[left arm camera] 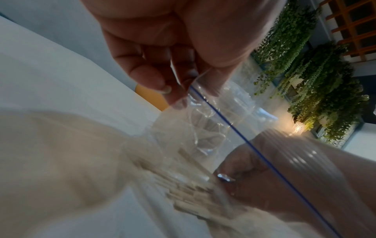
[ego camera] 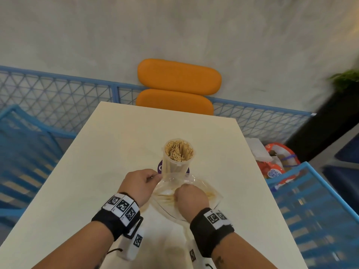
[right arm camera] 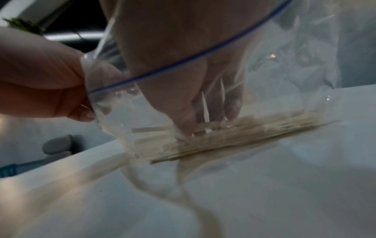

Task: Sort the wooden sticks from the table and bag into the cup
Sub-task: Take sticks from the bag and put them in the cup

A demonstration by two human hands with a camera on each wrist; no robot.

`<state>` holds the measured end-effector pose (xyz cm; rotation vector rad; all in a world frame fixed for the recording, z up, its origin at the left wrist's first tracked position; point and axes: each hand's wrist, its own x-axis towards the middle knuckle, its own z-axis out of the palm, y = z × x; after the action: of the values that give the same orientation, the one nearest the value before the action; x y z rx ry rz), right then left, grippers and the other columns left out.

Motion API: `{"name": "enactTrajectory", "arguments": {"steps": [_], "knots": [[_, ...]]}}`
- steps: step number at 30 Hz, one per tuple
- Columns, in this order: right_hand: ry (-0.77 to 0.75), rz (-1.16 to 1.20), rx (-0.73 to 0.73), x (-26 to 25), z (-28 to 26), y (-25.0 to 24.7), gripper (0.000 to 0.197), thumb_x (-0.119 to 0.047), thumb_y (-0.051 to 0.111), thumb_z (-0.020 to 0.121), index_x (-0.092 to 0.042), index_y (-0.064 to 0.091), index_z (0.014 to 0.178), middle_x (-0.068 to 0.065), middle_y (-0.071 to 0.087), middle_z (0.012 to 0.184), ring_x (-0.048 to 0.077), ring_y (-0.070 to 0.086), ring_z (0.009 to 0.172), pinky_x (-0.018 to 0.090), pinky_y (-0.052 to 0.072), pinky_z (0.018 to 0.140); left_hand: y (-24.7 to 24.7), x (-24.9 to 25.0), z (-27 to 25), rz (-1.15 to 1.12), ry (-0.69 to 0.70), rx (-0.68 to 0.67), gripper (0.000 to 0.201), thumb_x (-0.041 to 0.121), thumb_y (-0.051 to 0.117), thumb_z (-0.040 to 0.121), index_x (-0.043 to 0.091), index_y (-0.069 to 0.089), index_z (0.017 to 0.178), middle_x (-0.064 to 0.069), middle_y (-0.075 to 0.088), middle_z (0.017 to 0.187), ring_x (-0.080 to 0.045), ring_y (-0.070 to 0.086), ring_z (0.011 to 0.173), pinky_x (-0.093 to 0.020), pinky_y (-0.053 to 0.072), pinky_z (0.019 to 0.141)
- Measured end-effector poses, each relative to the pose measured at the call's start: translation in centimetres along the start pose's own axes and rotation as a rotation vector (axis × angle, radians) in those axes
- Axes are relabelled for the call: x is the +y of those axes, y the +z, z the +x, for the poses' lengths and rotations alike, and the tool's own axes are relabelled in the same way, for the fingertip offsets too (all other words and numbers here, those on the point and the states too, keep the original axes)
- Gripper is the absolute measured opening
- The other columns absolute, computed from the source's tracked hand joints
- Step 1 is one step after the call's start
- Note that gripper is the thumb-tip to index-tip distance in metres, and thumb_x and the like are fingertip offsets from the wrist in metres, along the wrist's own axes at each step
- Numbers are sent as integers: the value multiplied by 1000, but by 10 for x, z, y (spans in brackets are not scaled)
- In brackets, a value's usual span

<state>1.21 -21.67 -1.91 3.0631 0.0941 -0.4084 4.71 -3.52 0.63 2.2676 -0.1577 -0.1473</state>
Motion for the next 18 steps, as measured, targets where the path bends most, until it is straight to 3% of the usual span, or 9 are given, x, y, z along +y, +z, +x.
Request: {"name": "enactTrajectory", "arguments": {"steps": [5,10,14,18], "knots": [[-37,-39,38,5,-9,7,27,-10,46,94,-12,66,111,8,59,109,30,58,104,40,46,85,3,6,-5,13,-24,32,25,48,60,94,29,73,84,5,70,70,-11,65,74,-29,53,76],[-25,13,24,12,-15,3,26,-6,48,93,-15,65,110,8,59,108,30,56,103,40,47,86,3,4,-4,16,-4,7,26,48,59,94,28,72,82,4,70,70,-12,65,72,-32,55,76],[7,0,-103,7,-16,-2,23,-5,53,93,-8,68,111,12,61,112,32,61,103,39,51,86,0,3,2,41,38,-42,26,47,59,94,29,71,79,7,68,68,-8,63,70,-28,53,72],[78,54,-102,-6,-20,-6,27,-9,47,95,-11,67,113,9,60,115,31,61,104,39,52,85,-3,-5,4,49,82,-85,25,46,60,94,30,71,79,9,68,67,-4,62,69,-23,49,68]]}}
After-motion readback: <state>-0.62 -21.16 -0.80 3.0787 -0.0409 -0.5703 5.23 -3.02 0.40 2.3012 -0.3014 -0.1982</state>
